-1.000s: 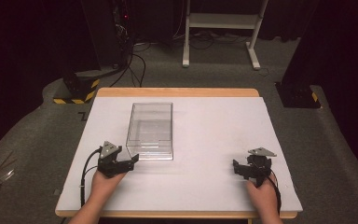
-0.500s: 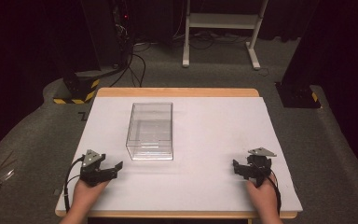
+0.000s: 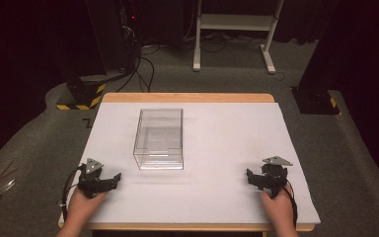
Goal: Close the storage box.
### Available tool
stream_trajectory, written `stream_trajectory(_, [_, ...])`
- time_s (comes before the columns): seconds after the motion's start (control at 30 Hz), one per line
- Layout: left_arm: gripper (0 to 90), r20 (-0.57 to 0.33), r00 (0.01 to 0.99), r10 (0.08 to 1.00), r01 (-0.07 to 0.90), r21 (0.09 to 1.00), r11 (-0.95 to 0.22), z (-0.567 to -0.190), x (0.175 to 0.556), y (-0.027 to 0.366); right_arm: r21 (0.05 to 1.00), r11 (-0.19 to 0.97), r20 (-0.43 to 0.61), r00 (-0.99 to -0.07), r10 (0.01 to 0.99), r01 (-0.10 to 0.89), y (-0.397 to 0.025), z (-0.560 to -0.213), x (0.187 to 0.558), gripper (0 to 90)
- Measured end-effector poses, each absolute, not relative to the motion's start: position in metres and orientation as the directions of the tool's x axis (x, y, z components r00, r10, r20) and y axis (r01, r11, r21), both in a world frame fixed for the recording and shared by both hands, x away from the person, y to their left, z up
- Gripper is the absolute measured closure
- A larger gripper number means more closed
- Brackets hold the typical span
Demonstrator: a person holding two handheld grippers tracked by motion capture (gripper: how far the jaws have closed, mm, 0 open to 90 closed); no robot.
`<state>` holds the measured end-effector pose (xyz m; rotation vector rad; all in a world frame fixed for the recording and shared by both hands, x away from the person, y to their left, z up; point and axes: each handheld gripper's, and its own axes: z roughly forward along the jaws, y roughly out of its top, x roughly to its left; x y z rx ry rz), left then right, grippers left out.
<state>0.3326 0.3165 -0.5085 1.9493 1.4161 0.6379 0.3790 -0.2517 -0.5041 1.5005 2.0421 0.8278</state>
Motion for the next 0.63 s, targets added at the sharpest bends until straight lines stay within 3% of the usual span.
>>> stream_trajectory(0.63, [15.9, 0.011, 0.307, 0.952, 0.647, 0.731, -0.217, -0.5084, 0.3331, 0.3174, 0.708, 0.221, -0.022, -0.291, 0.956, 0.671, -0.2517, -0.5041, 0.3788, 11.1])
